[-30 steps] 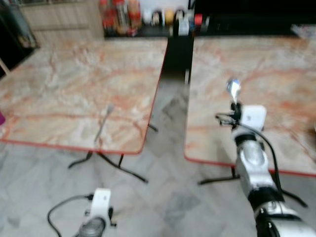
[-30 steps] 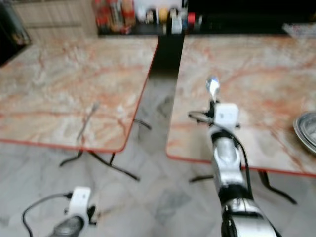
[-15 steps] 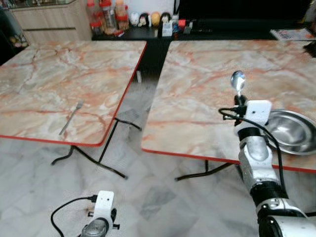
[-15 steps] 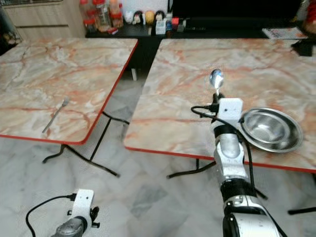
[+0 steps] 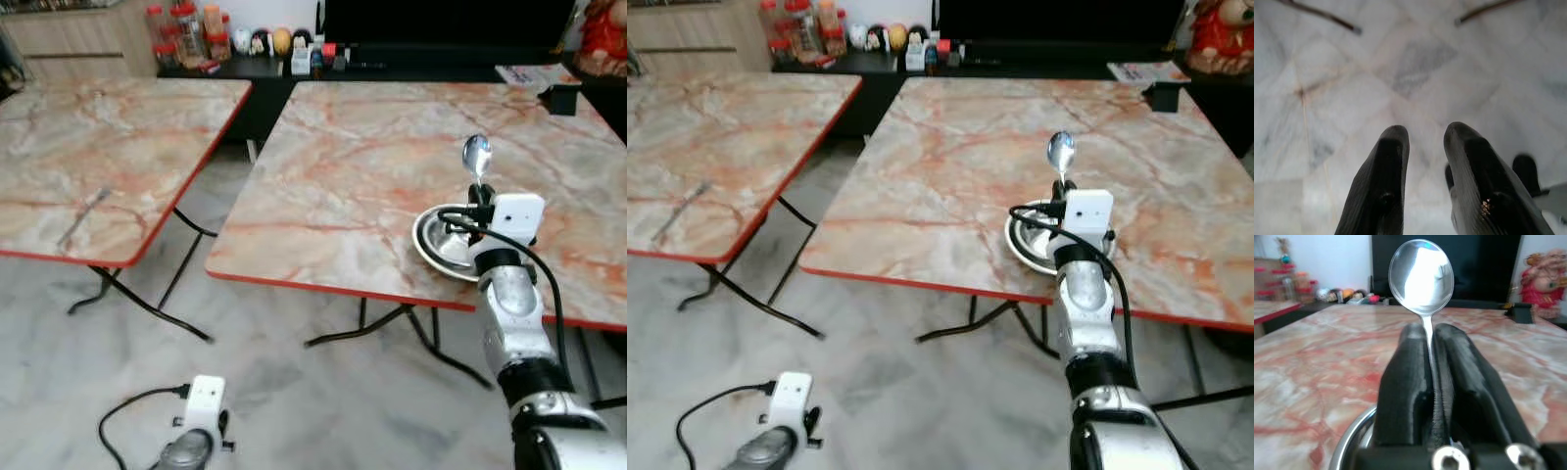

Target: Setting the table

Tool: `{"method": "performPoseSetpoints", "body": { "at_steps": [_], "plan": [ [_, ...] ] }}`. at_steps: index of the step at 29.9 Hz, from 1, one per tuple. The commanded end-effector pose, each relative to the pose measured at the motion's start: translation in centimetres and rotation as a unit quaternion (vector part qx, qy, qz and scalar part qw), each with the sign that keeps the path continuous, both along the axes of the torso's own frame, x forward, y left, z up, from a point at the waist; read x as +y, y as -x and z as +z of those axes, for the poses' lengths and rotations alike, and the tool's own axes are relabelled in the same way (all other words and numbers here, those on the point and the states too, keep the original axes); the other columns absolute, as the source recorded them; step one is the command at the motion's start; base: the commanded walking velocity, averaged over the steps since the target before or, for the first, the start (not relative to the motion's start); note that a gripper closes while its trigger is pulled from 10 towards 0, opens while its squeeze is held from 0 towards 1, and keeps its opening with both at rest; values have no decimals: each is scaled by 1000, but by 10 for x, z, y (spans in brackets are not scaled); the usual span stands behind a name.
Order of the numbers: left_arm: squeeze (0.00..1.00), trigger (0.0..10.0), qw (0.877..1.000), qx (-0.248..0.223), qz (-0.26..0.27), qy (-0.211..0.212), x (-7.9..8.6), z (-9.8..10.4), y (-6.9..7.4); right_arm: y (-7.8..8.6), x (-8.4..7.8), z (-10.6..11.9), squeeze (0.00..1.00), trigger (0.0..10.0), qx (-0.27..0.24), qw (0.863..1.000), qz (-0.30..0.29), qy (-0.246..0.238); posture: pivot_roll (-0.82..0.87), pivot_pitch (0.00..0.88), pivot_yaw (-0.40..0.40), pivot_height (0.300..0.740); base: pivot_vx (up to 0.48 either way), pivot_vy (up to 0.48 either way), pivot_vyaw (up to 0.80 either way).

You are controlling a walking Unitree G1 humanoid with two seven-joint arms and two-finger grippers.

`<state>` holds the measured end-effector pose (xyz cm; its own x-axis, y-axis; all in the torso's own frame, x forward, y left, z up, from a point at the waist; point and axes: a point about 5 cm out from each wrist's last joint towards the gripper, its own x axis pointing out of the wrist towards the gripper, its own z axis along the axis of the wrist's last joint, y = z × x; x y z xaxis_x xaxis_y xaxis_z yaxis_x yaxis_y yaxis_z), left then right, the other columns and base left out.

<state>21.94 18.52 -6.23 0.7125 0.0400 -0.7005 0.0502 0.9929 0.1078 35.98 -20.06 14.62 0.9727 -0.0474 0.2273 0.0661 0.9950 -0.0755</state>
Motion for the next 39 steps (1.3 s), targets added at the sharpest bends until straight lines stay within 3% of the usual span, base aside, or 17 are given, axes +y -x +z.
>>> {"method": "performPoseSetpoints", "body": {
  "at_steps": [1,8,31,39],
  "plan": [
    [0,10000,1000,-5,0,-5,2,2,-2,-2,-3,8,0,10000,-12,1000,-3,4,-88,38,60,740,0,-382,0],
    [0,10000,1000,-5,0,-5,2,2,-2,-1,-3,7,0,10000,-8,1000,-4,2,-87,39,60,740,0,-377,0],
    [0,10000,1000,-6,19,2,3,0,0,-1,-1,-10,0,10000,47,999,-9,-6,-85,47,66,740,0,0,0],
    [0,10000,1000,-6,22,2,4,0,1,-2,4,-12,0,10000,54,999,1,-3,-80,49,67,740,0,0,-726]
  ]
}}
